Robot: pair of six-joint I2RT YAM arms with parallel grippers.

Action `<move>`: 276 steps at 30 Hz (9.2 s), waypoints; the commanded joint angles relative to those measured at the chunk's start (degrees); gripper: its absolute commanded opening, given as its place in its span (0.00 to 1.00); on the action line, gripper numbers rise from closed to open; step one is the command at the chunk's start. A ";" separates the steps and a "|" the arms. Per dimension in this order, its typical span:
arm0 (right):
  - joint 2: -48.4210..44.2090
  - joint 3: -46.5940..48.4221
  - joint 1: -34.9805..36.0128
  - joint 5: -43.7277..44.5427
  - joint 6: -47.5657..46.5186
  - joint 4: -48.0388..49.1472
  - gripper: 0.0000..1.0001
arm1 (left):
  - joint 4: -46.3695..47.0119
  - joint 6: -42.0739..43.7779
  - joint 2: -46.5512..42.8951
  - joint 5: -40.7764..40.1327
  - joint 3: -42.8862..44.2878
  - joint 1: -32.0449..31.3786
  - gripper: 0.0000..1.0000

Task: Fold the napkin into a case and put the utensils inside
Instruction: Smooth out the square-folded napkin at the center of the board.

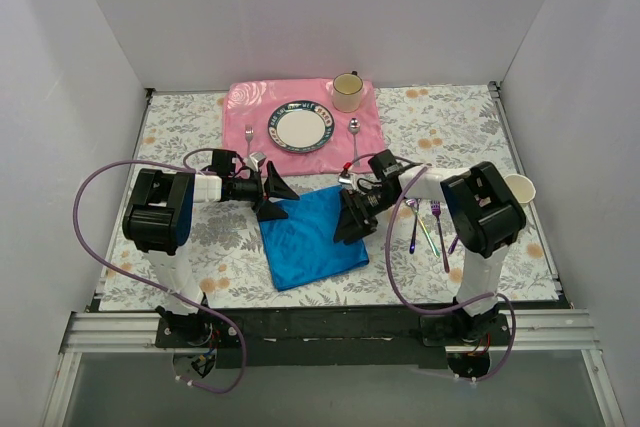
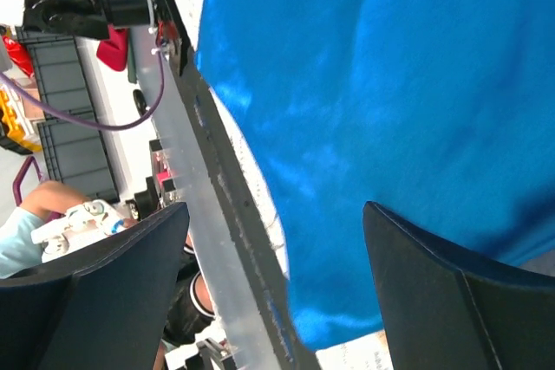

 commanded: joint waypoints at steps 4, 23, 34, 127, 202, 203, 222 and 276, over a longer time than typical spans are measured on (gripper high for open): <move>-12.78 -0.81 3.01 -6.14 2.83 -1.62 0.92 | -2.31 1.27 0.23 -2.13 0.15 0.32 0.88; -1.02 -12.07 6.90 -12.12 4.15 7.00 0.92 | -3.71 1.79 1.19 -2.04 0.59 0.58 0.88; -11.64 1.71 6.45 -14.06 8.02 3.75 0.90 | 8.68 -0.93 -11.86 14.12 -1.26 0.41 0.91; 24.57 17.29 2.76 1.33 53.82 60.27 0.72 | 11.67 -13.85 2.87 -13.55 -7.77 4.28 0.00; 14.99 -6.97 -2.87 -6.14 63.48 76.53 0.99 | 10.27 -13.86 4.80 -14.86 -3.19 -6.09 0.00; 14.72 -7.14 -3.13 -6.41 64.36 77.48 0.99 | 9.91 -13.50 4.89 -15.13 -3.28 -5.92 0.00; 3.57 -8.29 -4.10 -8.61 69.12 77.68 0.99 | 9.56 -13.15 4.98 -15.05 -3.02 -5.04 0.00; -4.88 -23.57 4.17 -8.78 35.38 41.38 0.99 | 8.42 -12.01 5.15 -15.93 -3.02 -5.04 0.00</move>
